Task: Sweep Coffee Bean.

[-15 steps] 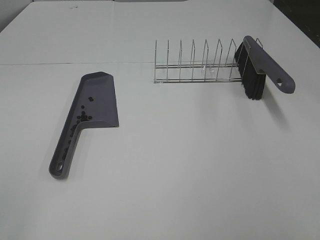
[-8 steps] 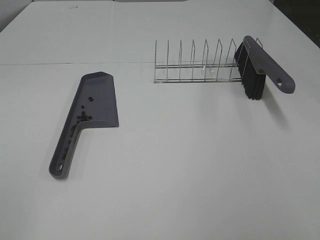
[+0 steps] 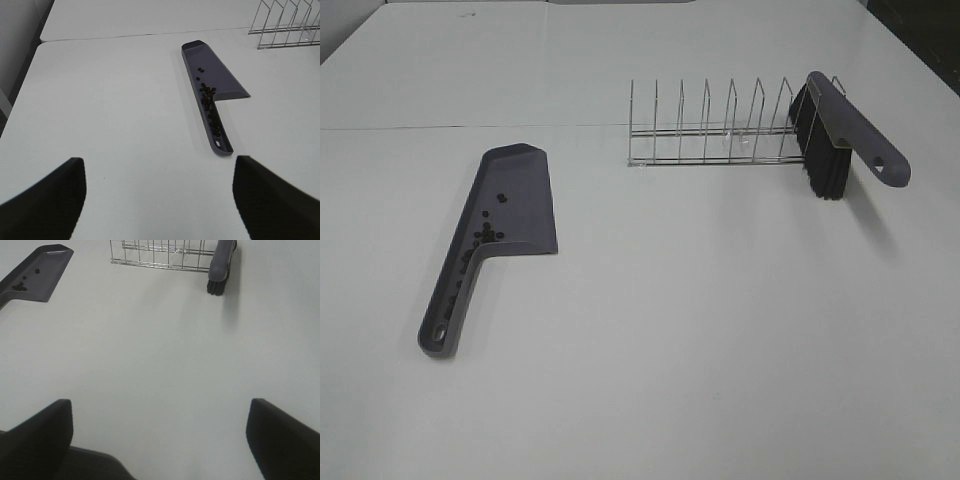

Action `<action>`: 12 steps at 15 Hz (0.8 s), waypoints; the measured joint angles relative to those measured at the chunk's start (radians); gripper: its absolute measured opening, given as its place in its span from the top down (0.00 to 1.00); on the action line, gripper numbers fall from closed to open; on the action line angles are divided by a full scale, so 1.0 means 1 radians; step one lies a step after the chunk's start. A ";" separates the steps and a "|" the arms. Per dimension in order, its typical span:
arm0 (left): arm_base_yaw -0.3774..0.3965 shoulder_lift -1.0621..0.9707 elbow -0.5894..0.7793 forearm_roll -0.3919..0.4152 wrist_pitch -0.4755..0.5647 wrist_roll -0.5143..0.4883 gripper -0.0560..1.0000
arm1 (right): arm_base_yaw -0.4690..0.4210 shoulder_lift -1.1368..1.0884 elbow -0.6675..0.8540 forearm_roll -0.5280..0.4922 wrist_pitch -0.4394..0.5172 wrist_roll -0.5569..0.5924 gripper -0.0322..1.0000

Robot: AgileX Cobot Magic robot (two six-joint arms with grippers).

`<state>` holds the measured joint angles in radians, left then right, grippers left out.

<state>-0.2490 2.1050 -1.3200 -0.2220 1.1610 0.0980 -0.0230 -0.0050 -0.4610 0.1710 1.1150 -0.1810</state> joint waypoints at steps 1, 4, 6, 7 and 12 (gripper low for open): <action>0.000 0.000 0.000 0.000 0.000 0.000 0.65 | 0.000 0.000 0.000 0.000 0.000 0.000 0.20; 0.000 0.000 0.000 0.000 0.000 0.000 0.65 | 0.000 0.000 0.000 0.000 0.000 0.000 0.20; 0.000 0.000 0.000 0.000 0.000 0.000 0.65 | 0.000 0.000 0.000 0.000 0.000 0.000 0.20; 0.000 0.000 0.000 0.000 0.000 0.000 0.65 | 0.000 0.000 0.000 0.000 0.000 0.000 0.20; 0.000 0.000 0.000 0.000 0.000 0.000 0.65 | 0.000 0.000 0.000 0.000 0.000 0.000 0.20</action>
<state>-0.2490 2.1050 -1.3200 -0.2220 1.1610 0.0980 -0.0230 -0.0050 -0.4610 0.1710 1.1150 -0.1810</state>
